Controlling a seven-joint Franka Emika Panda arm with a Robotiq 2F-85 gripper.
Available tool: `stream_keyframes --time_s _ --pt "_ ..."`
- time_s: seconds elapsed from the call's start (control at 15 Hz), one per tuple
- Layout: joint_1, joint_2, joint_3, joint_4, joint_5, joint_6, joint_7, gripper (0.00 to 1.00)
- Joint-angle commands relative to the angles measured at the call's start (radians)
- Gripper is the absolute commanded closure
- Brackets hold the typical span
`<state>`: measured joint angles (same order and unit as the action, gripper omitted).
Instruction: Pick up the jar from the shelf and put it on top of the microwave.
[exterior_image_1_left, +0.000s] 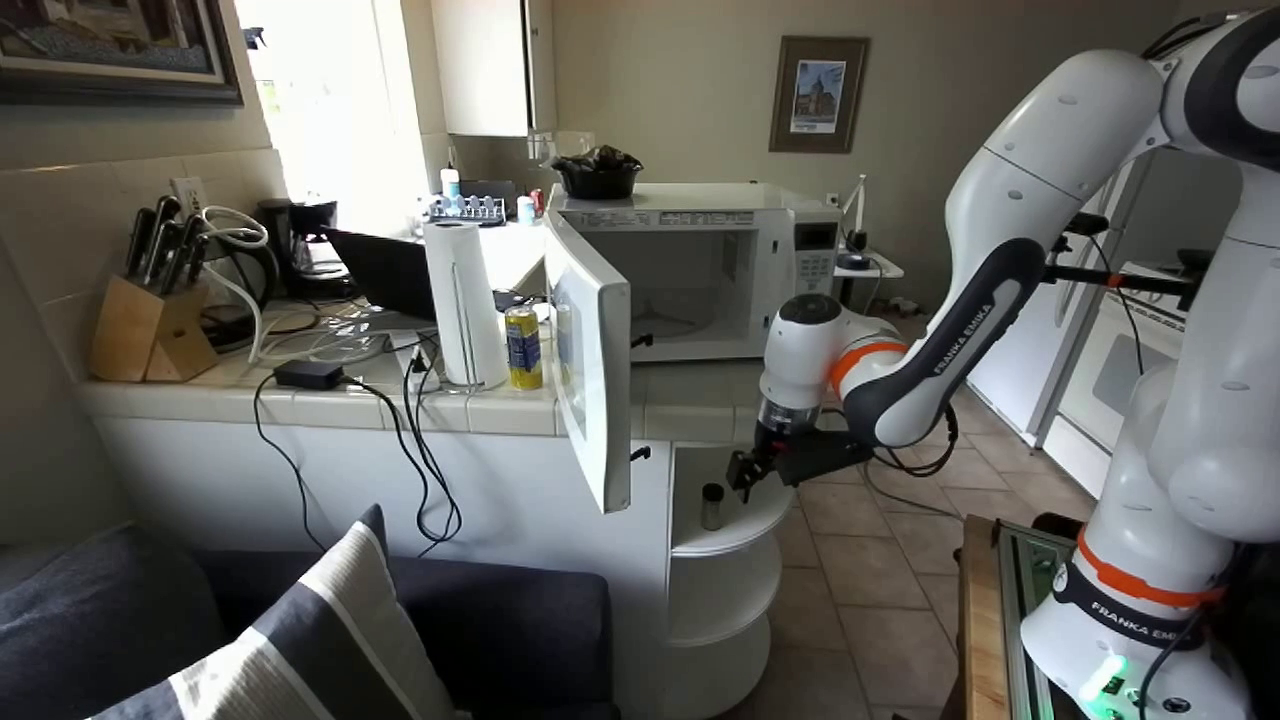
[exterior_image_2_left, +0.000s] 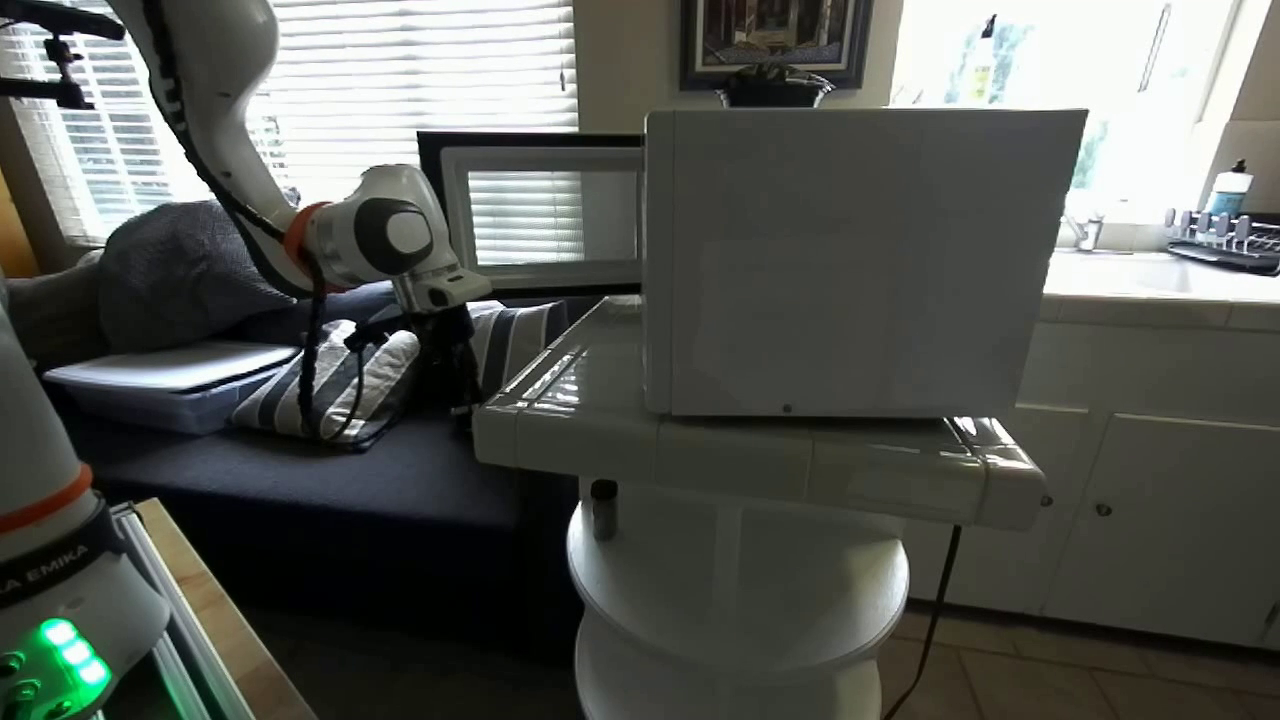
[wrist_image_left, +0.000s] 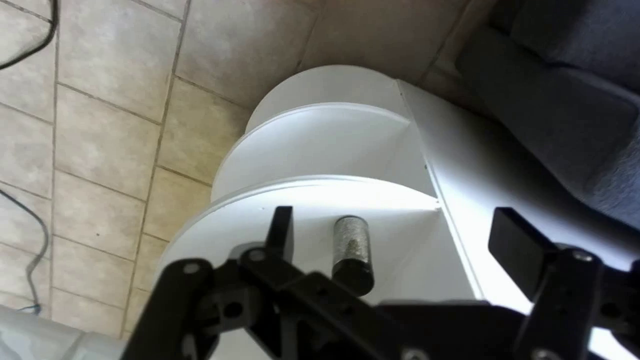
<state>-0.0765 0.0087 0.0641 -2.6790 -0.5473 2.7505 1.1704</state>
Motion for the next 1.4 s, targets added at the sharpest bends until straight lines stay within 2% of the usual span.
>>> stream_keyframes --time_s 0.0,0.07,0.13,0.33,0.93,1.07,1.33 --pt "-0.011 0.019 -0.034 0.036 -0.2 -0.084 0.269 0.0" --pt "-0.004 0.03 -0.032 0.044 -0.253 -0.112 0.341 0.0" --pt "-0.016 0.005 -0.032 0.017 -0.168 -0.06 0.21 0.0" --pt "-0.013 0.013 -0.031 0.028 -0.224 -0.088 0.297 0.0" --pt "-0.004 0.047 -0.023 0.055 -0.247 -0.068 0.311 0.0" --pt "0.0 0.09 -0.018 0.085 -0.276 -0.055 0.369 0.0" --pt "0.023 0.178 -0.03 0.145 -0.408 -0.037 0.608 0.0"
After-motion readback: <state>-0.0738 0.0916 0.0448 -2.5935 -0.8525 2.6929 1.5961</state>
